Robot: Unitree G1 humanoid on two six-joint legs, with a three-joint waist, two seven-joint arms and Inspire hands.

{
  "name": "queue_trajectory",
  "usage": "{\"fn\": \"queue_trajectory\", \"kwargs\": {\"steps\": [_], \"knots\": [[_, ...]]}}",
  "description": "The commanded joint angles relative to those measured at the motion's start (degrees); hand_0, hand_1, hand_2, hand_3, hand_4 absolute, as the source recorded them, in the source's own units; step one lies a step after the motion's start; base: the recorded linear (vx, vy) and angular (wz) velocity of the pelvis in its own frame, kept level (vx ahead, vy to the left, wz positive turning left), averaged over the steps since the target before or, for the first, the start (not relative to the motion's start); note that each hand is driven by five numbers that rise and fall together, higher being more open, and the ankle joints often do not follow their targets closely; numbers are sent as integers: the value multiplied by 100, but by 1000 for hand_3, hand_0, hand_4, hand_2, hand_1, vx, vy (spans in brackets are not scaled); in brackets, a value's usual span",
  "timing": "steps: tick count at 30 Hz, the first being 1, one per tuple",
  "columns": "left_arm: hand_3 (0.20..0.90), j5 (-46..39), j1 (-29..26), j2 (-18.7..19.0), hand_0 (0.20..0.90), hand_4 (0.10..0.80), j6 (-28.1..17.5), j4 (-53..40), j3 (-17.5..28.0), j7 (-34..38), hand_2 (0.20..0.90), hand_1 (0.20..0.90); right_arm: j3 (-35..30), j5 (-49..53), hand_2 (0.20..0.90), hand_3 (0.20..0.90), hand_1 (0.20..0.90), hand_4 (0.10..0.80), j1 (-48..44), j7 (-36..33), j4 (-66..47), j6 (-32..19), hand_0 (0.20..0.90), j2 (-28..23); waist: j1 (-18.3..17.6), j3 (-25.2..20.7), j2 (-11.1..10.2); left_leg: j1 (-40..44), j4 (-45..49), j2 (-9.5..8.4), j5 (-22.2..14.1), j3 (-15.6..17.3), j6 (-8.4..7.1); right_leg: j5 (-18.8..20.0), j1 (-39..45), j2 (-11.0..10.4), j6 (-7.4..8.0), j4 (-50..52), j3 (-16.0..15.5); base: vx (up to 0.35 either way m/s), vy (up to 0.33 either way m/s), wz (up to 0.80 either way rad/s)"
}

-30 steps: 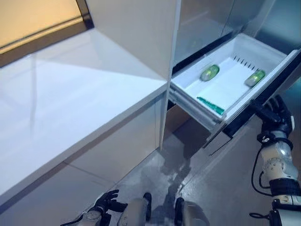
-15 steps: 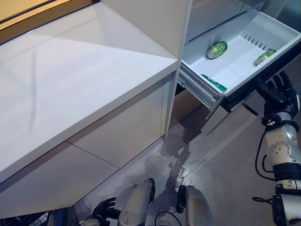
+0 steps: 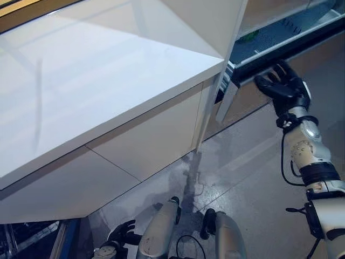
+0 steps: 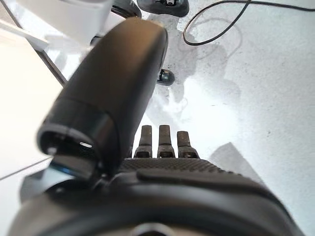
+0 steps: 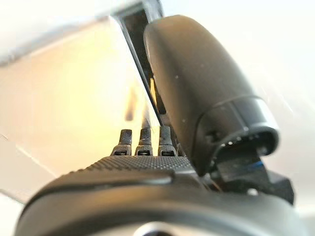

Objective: Put drinks into fridge and close the fridge

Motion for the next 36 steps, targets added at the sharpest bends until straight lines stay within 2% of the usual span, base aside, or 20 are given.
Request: {"fn": "queue_trajectory", "kwargs": {"steps": [1,2,4,6,10,13,20,24,27,31,35,36], "knots": [[900,-78,204,475,900,800,-236,-84,79,-27,900,900,155,-1007,900,900,900,800,-1357,-869,-313,-1289,900,326,441,-351,-160,291,-685,-167,-66,185,448,444,141,278,-14,-518,87,21,-4,7],[900,-60,210,449,900,800,-276,-16,98,-11,900,900,136,-1507,900,900,900,800,-1419,-1365,-362,-1408,900,337,434,-372,-171,341,-790,-160,-30,163,441,481,194,310,-9,-651,93,24,2,3],[900,-27,240,417,900,800,-406,104,142,-37,900,900,126,-1875,900,900,900,800,-1405,-1600,-542,-1527,900,296,405,-402,-194,440,-914,-138,-6,159,435,536,299,336,3,-843,96,13,5,-2],[900,48,279,384,900,800,-422,102,243,-59,900,900,81,-2183,900,900,900,800,-1125,-1749,-1357,-1318,900,155,303,-492,-282,592,-1076,-123,4,177,434,614,452,394,29,-1138,162,50,7,-10],[900,211,347,317,900,800,-381,1,392,-47,900,900,-229,-2029,900,900,900,800,-279,-1639,-2575,-989,900,34,70,-680,-427,805,-1261,-95,13,262,440,747,665,430,68,-1524,271,39,-11,-14],[900,411,419,230,900,800,-326,-97,552,-4,900,900,-663,-1888,900,900,900,800,725,-1444,-3434,-822,900,26,-175,-920,-529,1074,-1485,-61,-26,362,458,806,889,453,119,-1857,381,12,-36,-16],[900,766,514,79,900,800,-295,-18,665,-77,900,900,-1442,-1775,900,900,900,800,2652,-1054,-3938,-878,900,395,-636,-1598,-483,1850,-2439,28,102,569,332,883,1490,512,266,-2650,547,10,-47,-29],[900,589,475,17,900,800,-234,-94,683,-230,900,900,-1698,-1624,900,900,900,800,3789,-853,-3642,-1014,900,777,-841,-1885,-413,2176,-2850,85,226,690,267,904,1747,558,298,-2909,526,-67,-84,-20],[900,430,427,-51,900,800,-232,-135,635,-345,900,900,-1667,-1530,900,900,900,800,4216,-606,-3124,-931,900,1092,-940,-1973,-378,2353,-2972,111,246,765,247,909,1906,574,301,-3013,488,-86,-70,-18],[900,315,437,-161,900,800,-160,-139,608,-408,900,900,-1418,-1288,900,900,900,800,4783,176,-2391,-1061,900,1606,-1058,-2022,-354,2542,-3060,133,245,867,222,922,2093,594,303,-3137,445,-55,-36,-3],[900,255,430,-239,900,800,-81,47,583,-443,900,900,-1062,-1388,900,900,900,800,5120,571,-1263,-759,900,1919,-1127,-2025,-357,2644,-3070,147,225,921,187,937,2214,610,294,-3238,416,-36,-21,-1],[900,248,433,-260,900,800,-97,163,600,-475,900,900,-929,-1680,900,900,900,800,5178,802,-767,-527,900,1980,-1127,-2019,-359,2655,-3048,150,209,926,179,931,2238,619,280,-3252,413,-34,-14,2]]}}
